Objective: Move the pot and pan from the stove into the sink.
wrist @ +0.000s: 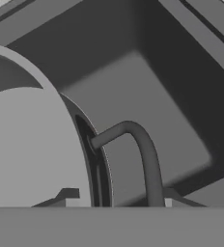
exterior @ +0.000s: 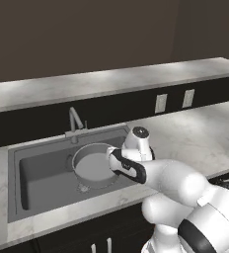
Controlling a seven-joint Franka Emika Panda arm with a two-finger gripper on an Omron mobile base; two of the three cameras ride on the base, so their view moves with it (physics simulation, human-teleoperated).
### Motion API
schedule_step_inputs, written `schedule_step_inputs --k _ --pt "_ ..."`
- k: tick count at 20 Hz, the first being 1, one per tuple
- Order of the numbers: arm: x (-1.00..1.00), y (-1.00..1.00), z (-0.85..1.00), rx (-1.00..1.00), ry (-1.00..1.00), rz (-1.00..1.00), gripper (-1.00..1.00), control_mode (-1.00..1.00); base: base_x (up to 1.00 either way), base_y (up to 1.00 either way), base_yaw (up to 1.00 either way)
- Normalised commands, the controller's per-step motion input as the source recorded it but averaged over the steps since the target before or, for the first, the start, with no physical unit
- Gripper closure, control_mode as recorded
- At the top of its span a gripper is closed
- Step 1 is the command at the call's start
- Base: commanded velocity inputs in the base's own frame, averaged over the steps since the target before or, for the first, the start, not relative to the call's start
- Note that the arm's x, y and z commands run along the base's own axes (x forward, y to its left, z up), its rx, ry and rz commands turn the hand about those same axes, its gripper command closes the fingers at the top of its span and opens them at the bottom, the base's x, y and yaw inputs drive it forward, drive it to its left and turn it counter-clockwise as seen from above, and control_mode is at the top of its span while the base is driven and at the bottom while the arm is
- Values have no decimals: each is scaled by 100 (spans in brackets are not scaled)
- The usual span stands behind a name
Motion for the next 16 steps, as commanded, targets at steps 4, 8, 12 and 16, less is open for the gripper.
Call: schedule_step_inputs --k 4,8,12,16 --pt "10 0 -28 -6 0 2 100 -100 0 0 0" --pt "13 0 -26 -5 -1 1 100 -100 0 0 0" --pt "18 0 -18 -3 -4 0 100 -100 0 0 0" --pt "25 0 -17 -2 -5 0 100 -100 0 0 0"
